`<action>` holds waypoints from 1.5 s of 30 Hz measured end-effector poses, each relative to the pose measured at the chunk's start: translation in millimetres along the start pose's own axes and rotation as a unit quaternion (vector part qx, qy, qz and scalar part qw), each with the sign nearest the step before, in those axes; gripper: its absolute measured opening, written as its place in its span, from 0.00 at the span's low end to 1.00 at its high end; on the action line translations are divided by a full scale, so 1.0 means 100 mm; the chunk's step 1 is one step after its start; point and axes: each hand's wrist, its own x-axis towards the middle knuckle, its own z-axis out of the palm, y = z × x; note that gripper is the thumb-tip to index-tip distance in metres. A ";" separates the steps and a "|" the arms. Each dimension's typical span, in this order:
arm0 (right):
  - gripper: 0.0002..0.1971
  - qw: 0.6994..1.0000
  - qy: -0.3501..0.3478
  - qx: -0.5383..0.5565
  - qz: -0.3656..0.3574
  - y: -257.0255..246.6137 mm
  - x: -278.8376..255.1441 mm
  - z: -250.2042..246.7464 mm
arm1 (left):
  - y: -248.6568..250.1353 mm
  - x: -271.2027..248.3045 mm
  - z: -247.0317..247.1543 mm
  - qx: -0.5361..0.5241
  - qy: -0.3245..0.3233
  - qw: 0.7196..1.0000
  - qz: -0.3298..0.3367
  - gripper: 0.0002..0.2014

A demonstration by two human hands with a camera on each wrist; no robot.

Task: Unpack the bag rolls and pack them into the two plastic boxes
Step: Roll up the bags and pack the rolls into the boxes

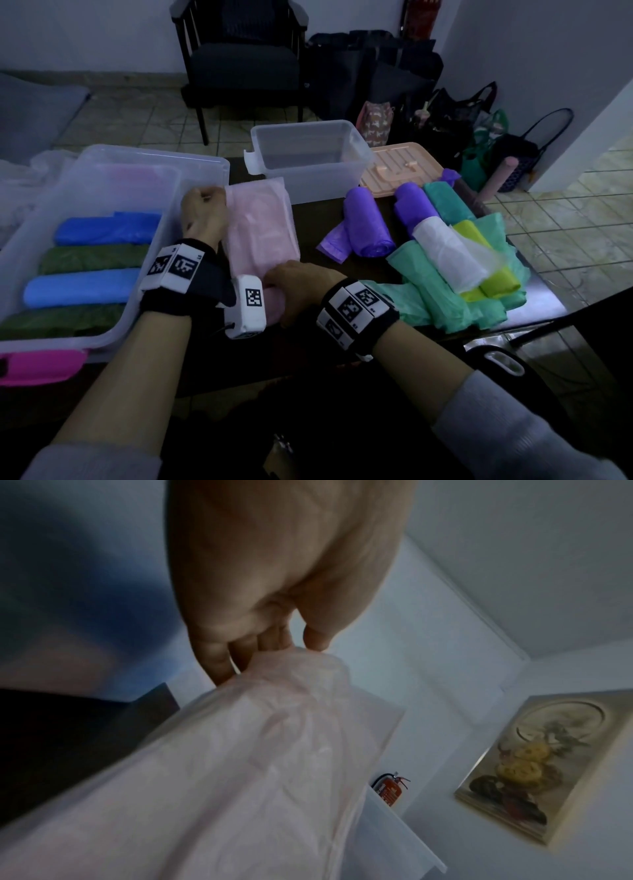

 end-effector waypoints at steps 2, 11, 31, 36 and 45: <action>0.33 1.000 0.000 -0.006 0.001 0.00 0.00 0.00 | 0.00 0.01 0.00 0.025 0.007 0.999 0.021 0.17; 0.37 1.000 -0.012 -0.027 -0.010 -0.03 -0.05 -0.01 | -0.25 -0.02 0.09 0.272 -0.072 0.957 -0.067 0.41; 0.36 1.000 -0.021 -0.007 0.000 -0.08 -0.03 -0.04 | -0.30 -0.07 0.25 0.467 -0.240 0.835 0.163 0.26; 0.37 1.000 0.006 0.013 -0.010 -0.08 -0.10 -0.05 | -0.56 -0.02 0.29 0.530 -0.360 0.756 0.135 0.37; 0.30 0.999 0.005 0.016 -0.030 -0.14 -0.14 0.04 | -0.54 -0.05 0.24 0.521 -0.380 0.752 0.134 0.37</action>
